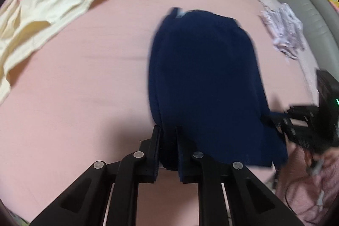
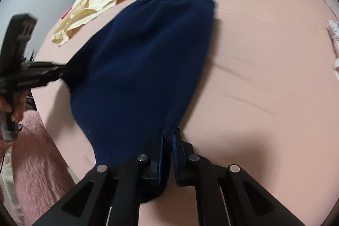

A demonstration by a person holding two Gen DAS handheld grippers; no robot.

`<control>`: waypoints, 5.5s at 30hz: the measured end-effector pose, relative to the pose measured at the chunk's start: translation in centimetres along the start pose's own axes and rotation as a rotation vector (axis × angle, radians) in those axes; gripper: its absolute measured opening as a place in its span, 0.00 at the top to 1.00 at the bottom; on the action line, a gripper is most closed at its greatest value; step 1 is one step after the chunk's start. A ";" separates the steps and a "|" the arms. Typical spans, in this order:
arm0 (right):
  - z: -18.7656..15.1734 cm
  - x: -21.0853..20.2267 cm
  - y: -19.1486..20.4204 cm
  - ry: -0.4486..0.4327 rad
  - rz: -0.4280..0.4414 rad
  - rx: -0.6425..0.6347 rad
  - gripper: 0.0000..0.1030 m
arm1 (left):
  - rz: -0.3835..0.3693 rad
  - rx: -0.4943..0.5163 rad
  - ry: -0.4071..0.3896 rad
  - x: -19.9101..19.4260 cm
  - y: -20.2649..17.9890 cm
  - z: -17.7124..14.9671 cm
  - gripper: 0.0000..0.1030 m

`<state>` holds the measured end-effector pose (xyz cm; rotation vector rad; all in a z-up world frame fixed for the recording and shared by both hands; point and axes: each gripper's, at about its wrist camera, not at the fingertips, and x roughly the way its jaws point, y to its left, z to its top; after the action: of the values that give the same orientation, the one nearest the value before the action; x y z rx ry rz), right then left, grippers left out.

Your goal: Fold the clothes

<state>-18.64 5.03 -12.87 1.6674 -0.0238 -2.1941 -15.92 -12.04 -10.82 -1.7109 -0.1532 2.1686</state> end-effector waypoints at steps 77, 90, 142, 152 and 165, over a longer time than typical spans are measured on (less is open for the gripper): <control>-1.3 -0.7 -2.7 0.056 -0.228 -0.128 0.39 | 0.401 0.264 -0.009 4.3 -5.3 3.5 0.65; -2.6 -0.7 -7.5 -0.008 -0.153 0.100 0.24 | 0.100 -0.052 0.014 5.5 -1.0 1.7 0.61; 7.9 -0.2 -1.1 -0.111 0.164 0.177 0.91 | -0.138 0.015 -0.231 3.3 -7.9 6.4 0.92; 1.7 -10.6 -9.0 -0.232 0.150 0.286 0.91 | -0.370 0.199 -0.205 1.2 -18.3 8.7 0.92; 4.5 -32.4 -28.2 -0.500 -0.077 0.270 0.91 | -0.443 0.449 -0.339 -3.2 -38.0 26.0 0.92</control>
<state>-23.80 40.25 11.67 1.2094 -0.4105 -2.7098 -31.81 25.67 10.60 -0.9533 -0.1084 1.9485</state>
